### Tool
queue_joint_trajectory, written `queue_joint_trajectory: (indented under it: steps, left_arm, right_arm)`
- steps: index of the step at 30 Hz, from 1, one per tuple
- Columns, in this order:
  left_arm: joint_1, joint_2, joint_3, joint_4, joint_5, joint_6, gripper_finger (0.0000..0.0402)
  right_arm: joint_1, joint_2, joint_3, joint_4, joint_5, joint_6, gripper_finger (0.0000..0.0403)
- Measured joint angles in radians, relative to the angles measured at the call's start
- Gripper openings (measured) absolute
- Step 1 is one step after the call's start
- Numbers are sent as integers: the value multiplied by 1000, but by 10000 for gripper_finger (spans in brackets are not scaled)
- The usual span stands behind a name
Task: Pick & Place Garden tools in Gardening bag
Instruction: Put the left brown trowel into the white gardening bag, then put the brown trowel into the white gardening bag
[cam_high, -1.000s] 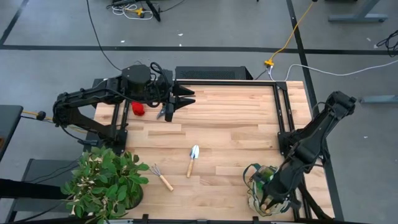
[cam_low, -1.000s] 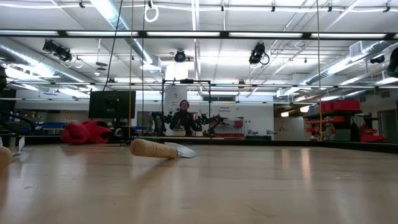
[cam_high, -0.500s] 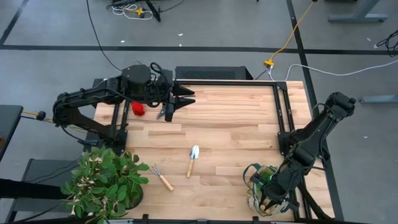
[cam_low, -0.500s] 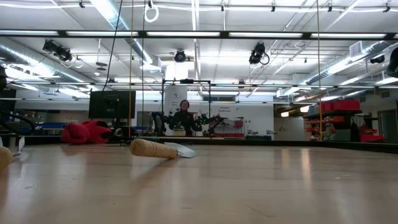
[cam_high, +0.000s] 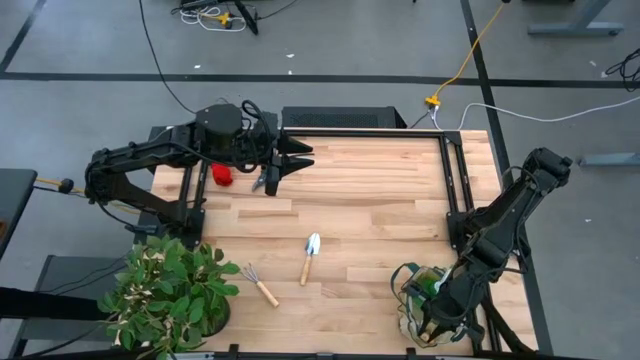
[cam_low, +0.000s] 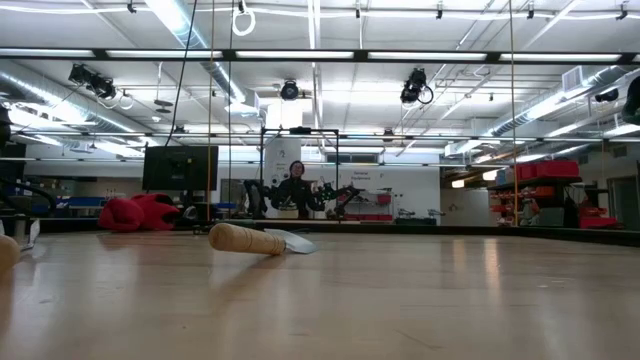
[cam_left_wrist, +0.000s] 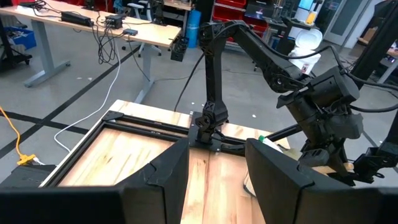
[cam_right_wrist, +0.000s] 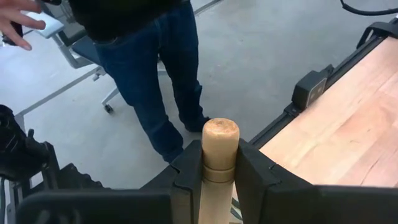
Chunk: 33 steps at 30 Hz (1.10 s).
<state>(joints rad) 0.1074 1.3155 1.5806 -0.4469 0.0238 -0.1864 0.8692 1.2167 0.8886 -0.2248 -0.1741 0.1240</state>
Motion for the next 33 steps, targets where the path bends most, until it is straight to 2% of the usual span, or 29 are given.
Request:
queue_joint_trajectory:
  steps: [5, 20, 28, 33]
  left_arm:
    - [0, 0, 0, 0, 0, 0, 167]
    - [0, 0, 0, 0, 0, -3, 167]
    - [0, 0, 0, 0, 0, -3, 167]
    - [0, 0, 0, 1, 0, -4, 167]
  right_arm:
    - [-1, 0, 0, 0, 1, 9, 80]
    - [0, 0, 0, -1, 1, 18, 155]
    - [-2, 0, 0, 0, 1, 47, 160]
    - [-8, -1, 0, 0, 70, 134, 155]
